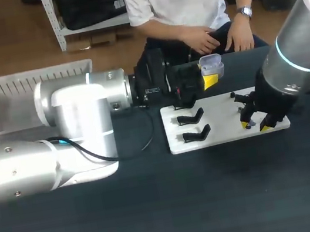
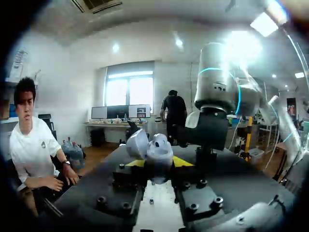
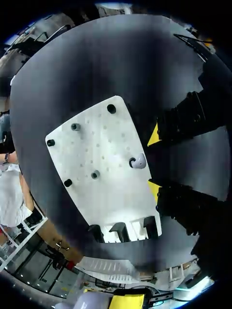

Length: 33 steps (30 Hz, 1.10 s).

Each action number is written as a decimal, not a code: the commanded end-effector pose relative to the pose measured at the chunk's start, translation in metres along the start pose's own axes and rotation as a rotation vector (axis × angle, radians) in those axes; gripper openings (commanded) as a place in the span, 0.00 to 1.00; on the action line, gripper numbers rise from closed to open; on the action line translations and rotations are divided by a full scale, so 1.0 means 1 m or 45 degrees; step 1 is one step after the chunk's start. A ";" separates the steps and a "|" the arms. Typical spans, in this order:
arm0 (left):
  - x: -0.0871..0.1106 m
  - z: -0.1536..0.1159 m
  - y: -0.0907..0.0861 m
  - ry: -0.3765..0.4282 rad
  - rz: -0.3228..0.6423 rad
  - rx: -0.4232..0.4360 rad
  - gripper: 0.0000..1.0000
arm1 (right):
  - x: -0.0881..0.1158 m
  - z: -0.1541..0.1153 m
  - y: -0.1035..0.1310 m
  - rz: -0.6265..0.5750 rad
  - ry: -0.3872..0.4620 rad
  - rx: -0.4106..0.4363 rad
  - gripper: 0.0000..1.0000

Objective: Pick up each earbud case from the left stands, insert the matching earbuds, close the lid, and place the case in the box.

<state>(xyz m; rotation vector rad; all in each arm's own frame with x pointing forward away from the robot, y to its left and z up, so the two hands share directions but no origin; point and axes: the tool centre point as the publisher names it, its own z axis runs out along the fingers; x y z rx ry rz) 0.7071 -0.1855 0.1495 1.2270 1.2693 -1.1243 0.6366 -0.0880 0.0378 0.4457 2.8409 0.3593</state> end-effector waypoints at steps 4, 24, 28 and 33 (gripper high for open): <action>0.001 0.001 -0.002 -0.008 0.005 -0.011 0.00 | -0.004 0.008 -0.002 -0.016 0.012 -0.012 0.40; 0.001 0.001 -0.002 -0.008 0.005 -0.011 0.00 | -0.011 0.016 0.005 -0.062 0.037 -0.033 0.34; 0.001 0.001 -0.002 -0.008 0.005 -0.011 0.00 | -0.013 0.018 0.004 -0.057 0.037 -0.032 0.35; 0.001 0.001 -0.002 -0.008 0.005 -0.011 0.00 | -0.012 0.019 0.002 -0.050 0.040 -0.029 0.34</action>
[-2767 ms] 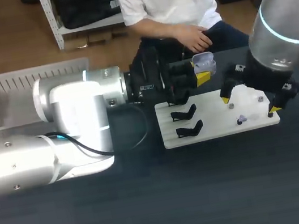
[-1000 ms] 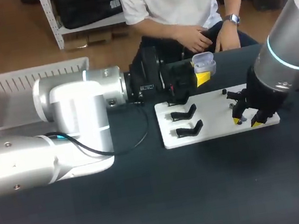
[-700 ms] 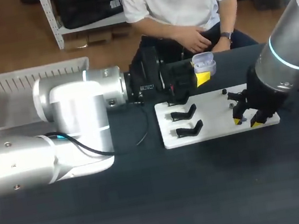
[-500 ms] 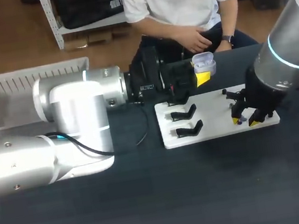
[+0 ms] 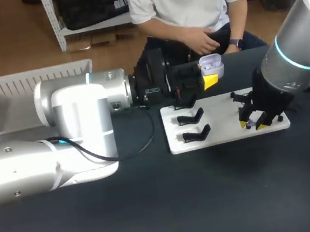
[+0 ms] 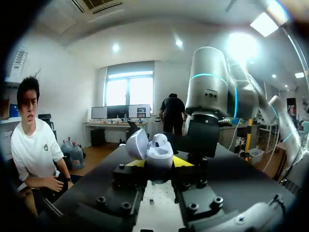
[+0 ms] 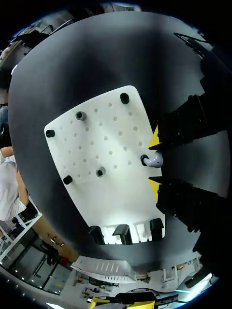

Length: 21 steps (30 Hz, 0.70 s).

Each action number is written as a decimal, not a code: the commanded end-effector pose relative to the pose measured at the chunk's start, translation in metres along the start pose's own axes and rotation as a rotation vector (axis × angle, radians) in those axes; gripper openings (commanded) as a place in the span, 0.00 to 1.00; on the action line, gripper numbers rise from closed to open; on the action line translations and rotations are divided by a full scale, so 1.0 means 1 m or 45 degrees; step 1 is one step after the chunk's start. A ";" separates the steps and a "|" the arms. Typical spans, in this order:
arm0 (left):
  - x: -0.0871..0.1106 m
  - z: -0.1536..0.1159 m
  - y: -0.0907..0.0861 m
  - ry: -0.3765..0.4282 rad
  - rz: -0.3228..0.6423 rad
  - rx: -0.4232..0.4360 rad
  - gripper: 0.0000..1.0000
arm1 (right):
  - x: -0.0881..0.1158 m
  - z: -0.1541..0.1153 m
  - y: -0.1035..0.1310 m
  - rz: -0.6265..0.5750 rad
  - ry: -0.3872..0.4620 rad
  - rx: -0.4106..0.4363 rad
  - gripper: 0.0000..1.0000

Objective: Pick up each earbud case from the left stands, insert the matching earbuds, close the lid, and place the case in the box.

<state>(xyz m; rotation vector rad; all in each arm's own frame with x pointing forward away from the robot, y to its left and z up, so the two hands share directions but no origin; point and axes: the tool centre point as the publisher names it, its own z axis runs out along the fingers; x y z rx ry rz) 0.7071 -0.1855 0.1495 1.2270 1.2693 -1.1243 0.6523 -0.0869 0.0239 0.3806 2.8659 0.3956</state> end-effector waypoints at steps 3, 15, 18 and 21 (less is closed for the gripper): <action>0.001 0.001 -0.002 -0.008 0.005 -0.011 0.00 | -0.001 0.002 0.000 0.003 0.005 0.006 0.34; 0.001 0.001 -0.002 -0.008 0.005 -0.011 0.00 | 0.001 0.001 -0.002 0.001 0.013 0.013 0.28; 0.001 0.001 -0.002 -0.008 0.005 -0.011 0.00 | 0.001 0.002 -0.002 0.003 0.013 0.016 0.22; 0.001 0.001 -0.002 -0.008 0.005 -0.011 0.00 | 0.001 0.002 -0.001 0.006 0.012 0.015 0.20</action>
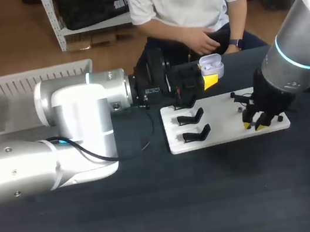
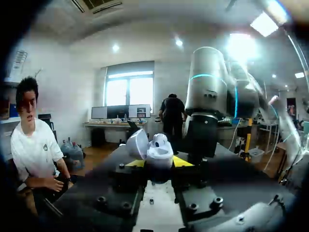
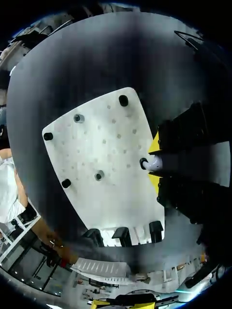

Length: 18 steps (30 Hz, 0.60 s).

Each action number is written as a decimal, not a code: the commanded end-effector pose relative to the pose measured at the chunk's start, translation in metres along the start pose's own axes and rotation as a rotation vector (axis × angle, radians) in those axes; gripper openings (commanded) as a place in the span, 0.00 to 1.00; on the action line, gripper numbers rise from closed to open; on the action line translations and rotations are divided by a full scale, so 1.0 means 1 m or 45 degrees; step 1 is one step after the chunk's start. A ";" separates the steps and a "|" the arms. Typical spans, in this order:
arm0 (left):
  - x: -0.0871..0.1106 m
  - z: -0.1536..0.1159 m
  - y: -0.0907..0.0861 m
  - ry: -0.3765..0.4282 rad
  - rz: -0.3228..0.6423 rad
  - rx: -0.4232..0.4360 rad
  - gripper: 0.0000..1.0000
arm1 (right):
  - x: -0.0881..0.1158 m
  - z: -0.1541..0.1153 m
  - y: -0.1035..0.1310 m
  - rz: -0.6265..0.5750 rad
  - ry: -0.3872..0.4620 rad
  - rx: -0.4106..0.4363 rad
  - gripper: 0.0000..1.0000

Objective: Pick up each earbud case from the left stands, insert the matching earbuds, close the lid, and place the case in the box.

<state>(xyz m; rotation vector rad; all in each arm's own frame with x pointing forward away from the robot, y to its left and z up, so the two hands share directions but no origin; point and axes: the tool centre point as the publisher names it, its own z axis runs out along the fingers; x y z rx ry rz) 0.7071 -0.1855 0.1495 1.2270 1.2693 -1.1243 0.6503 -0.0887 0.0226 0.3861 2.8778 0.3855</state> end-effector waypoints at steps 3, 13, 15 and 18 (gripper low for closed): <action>0.001 0.001 -0.002 -0.008 0.005 -0.011 0.00 | 0.000 0.002 0.002 0.002 0.001 0.004 0.16; 0.001 0.001 -0.002 -0.008 0.005 -0.011 0.00 | 0.000 -0.004 0.004 -0.013 0.003 0.023 0.00; 0.001 0.001 -0.002 -0.008 0.005 -0.011 0.00 | 0.000 -0.009 0.004 -0.014 -0.002 0.027 0.00; 0.001 0.001 -0.002 -0.008 0.005 -0.011 0.00 | 0.001 -0.018 0.006 -0.013 -0.013 0.026 0.00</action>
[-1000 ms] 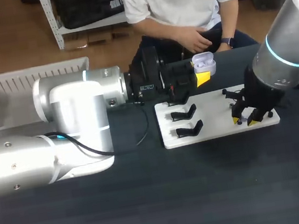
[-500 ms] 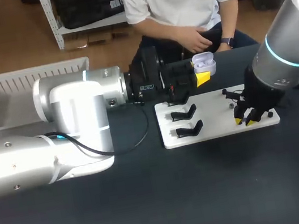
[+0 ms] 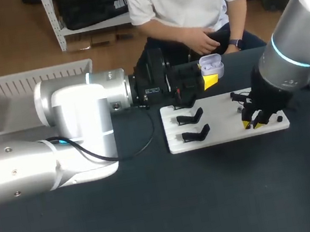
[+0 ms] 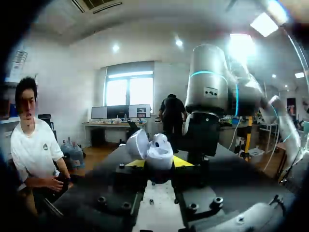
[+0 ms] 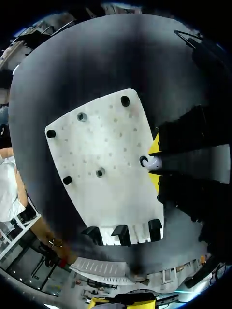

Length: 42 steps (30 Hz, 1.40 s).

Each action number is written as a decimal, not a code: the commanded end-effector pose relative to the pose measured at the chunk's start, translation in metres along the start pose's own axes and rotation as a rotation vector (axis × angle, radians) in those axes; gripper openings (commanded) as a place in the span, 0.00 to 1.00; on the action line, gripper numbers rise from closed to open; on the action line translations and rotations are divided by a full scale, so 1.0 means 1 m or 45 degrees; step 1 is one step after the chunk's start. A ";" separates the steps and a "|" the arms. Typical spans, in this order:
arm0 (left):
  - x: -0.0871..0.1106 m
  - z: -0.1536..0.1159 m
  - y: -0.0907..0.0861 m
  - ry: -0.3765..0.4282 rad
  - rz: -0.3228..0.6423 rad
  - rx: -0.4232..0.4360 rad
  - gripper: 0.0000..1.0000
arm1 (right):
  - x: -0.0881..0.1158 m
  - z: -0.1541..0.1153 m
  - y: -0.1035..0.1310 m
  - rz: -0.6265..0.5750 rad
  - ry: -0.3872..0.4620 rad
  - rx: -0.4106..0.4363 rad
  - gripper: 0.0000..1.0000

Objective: Pick up each earbud case from the left stands, insert the matching earbuds, close the lid, and place the case in the box.

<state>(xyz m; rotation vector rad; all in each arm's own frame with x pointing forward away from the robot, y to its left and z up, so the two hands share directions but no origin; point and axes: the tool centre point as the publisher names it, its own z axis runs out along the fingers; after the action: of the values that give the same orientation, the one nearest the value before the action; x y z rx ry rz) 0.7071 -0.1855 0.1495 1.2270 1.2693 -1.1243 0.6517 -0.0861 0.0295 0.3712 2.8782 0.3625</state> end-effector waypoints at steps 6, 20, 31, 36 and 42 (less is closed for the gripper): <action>0.001 0.001 -0.002 -0.008 0.005 -0.011 0.00 | 0.008 -0.040 0.005 -0.004 0.029 0.018 0.00; 0.001 0.001 -0.002 -0.008 0.005 -0.011 0.00 | 0.038 -0.144 0.040 -0.221 0.177 0.041 0.00; 0.001 0.001 -0.002 -0.008 0.005 -0.011 0.00 | 0.048 -0.183 0.074 -0.364 0.219 0.062 0.00; 0.001 0.001 -0.002 -0.008 0.005 -0.011 0.00 | 0.041 -0.189 0.087 -0.405 0.192 0.060 0.00; 0.001 0.001 -0.002 -0.008 0.005 -0.011 0.00 | 0.036 -0.191 0.103 -0.447 0.157 0.055 0.00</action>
<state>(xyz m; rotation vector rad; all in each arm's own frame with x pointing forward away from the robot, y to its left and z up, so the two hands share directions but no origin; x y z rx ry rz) 0.7071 -0.1855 0.1495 1.2270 1.2693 -1.1243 0.5895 -0.0269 0.2305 -0.1704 2.9954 0.2895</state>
